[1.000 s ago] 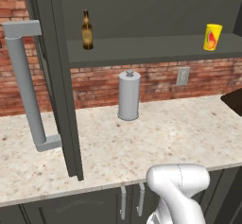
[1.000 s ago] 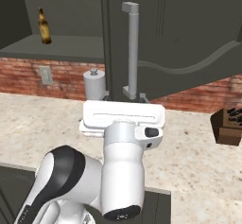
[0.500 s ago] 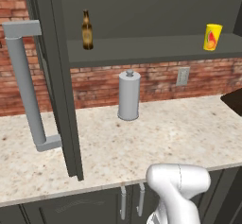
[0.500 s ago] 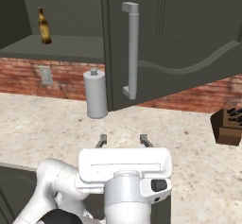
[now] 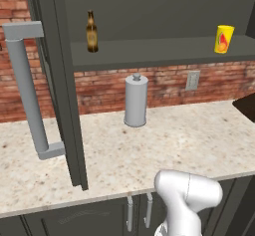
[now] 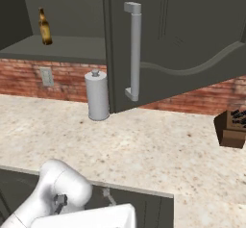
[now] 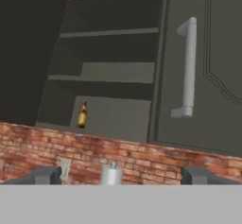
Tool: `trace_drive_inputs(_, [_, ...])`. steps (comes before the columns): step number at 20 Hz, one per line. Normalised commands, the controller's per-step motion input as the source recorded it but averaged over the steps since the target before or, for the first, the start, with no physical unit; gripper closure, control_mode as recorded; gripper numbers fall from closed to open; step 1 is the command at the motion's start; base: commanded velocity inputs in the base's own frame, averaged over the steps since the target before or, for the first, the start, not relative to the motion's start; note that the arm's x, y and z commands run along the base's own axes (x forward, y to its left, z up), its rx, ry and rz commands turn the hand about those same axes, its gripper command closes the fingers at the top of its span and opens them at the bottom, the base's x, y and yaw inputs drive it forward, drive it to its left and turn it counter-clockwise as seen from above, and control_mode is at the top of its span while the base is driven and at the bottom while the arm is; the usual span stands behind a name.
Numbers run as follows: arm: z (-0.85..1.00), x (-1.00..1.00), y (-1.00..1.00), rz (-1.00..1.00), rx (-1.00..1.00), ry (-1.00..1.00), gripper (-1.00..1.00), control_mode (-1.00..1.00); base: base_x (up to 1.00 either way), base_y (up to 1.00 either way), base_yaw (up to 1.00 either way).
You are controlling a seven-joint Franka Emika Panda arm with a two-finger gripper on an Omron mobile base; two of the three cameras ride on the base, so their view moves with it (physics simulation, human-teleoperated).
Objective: Open the cabinet directly in front. Then move the beer and the cup to the dining counter with the jar on it.
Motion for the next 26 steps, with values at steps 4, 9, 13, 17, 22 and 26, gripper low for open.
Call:
trace_drive_inputs(4, [-0.12,0.53,1.0,-0.35,-0.11,-0.18,-1.0,-1.0,0.0,0.0,0.0])
trace_drive_inputs(9, [0.08,0.92,1.0,-0.28,-0.06,-0.01,-1.0,-1.0,0.0,0.0,0.0])
trace_drive_inputs(13, [0.37,0.63,0.94,-0.13,-0.06,0.05,-1.0,-1.0,0.0,0.0,0.0])
trace_drive_inputs(17, [0.3,0.51,0.99,-0.17,-0.1,0.0,-1.0,-1.0,0.0,0.0,0.0])
trace_drive_inputs(22, [0.13,0.98,0.9,-0.31,-0.07,0.04,-1.0,-1.0,0.0,0.0,0.0])
trace_drive_inputs(26, [0.01,1.0,0.67,-0.35,-0.03,0.11,-1.0,-1.0,0.0,0.0,0.0])
